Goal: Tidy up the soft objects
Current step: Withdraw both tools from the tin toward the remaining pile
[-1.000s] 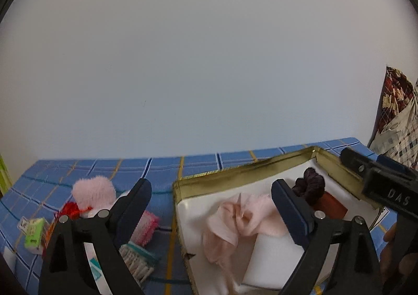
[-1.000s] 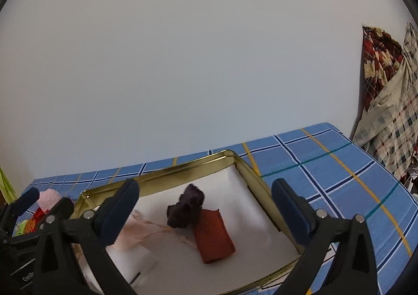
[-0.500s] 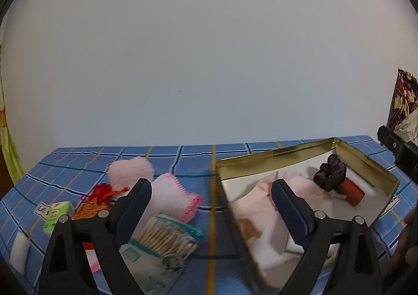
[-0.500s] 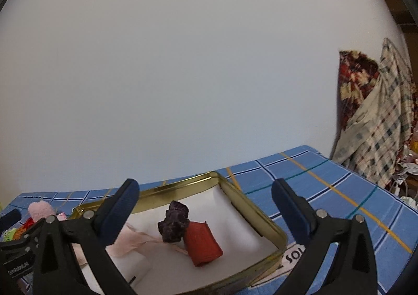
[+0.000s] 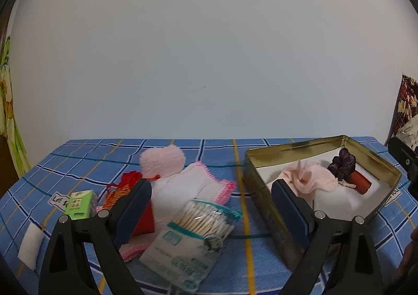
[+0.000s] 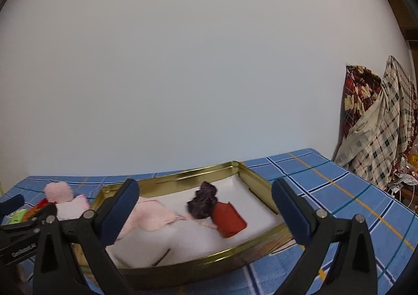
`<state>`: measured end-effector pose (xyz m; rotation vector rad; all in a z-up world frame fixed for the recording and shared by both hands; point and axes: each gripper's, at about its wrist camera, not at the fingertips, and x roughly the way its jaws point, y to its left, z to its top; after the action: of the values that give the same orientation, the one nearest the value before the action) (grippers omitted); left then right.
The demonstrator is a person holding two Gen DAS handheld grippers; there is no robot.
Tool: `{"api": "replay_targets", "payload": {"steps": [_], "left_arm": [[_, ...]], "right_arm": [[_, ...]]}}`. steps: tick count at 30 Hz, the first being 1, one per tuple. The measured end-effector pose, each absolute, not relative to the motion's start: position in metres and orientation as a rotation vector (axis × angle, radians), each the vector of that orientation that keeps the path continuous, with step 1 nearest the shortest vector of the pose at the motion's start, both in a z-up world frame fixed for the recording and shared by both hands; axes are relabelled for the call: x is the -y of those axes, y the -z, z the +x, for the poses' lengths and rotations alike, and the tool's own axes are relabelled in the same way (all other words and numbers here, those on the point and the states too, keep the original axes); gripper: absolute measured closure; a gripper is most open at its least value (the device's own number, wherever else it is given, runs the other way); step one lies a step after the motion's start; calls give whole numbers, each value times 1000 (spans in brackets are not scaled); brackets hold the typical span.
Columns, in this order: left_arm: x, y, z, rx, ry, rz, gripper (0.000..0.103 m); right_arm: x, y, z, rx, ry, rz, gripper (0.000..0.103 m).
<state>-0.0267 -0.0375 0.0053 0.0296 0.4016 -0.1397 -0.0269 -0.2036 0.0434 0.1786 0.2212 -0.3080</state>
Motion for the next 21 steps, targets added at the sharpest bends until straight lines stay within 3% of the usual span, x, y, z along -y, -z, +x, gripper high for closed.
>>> {"api": "replay_targets", "payload": {"steps": [21], "left_arm": [[-83,4,-35,-473,-16,20,8]], "right_arm": [[89,-46,-9,-283,52,182,0]]}}
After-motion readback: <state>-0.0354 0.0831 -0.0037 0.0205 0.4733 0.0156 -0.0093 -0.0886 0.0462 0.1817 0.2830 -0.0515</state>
